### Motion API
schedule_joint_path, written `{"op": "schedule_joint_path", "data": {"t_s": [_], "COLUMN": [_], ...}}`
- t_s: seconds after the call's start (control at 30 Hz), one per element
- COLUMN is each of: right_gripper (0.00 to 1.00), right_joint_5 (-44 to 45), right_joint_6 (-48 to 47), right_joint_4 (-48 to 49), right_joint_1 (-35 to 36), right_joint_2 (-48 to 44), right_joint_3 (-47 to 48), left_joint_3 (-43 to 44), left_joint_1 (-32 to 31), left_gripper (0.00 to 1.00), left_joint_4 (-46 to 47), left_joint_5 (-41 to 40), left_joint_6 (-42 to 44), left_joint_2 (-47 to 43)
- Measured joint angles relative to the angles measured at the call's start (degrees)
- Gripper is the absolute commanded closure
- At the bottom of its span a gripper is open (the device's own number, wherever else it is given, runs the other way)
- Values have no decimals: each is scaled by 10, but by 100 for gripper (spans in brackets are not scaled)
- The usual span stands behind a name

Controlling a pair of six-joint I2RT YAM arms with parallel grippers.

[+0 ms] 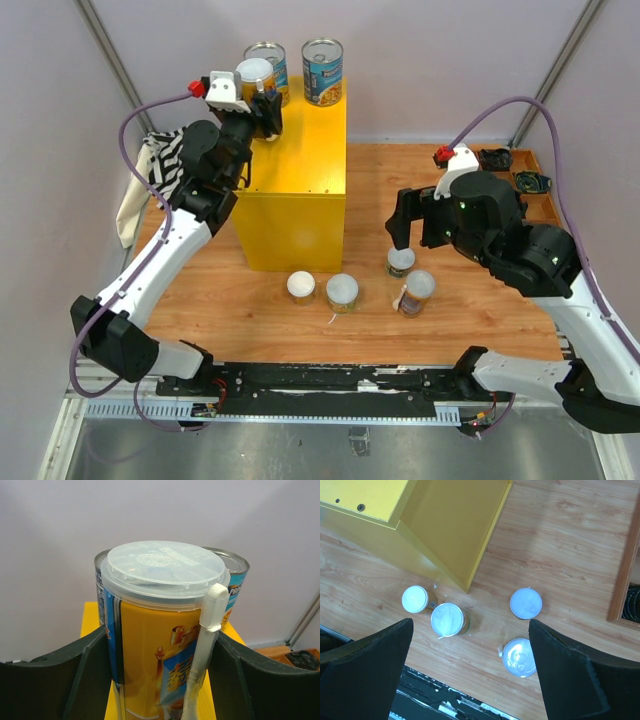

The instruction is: Place and organize the canned foods onto the counter

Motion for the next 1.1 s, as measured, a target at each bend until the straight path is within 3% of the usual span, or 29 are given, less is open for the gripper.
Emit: {"op": "schedule_joint_path", "data": {"t_s": [1.1], "right_gripper": [2], "right_joint_5": [-11], "right_joint_6": [-23], "right_joint_4": [14], "right_joint_1": [-40], "right_joint_2": [-21], "right_joint_3": [-37], "left_joint_3": [28], "left_joint_1": [43], "left_gripper": [100], "left_joint_4": [3], "left_joint_5": [53], "left_joint_6": [4], "left_joint_2": [49]}}
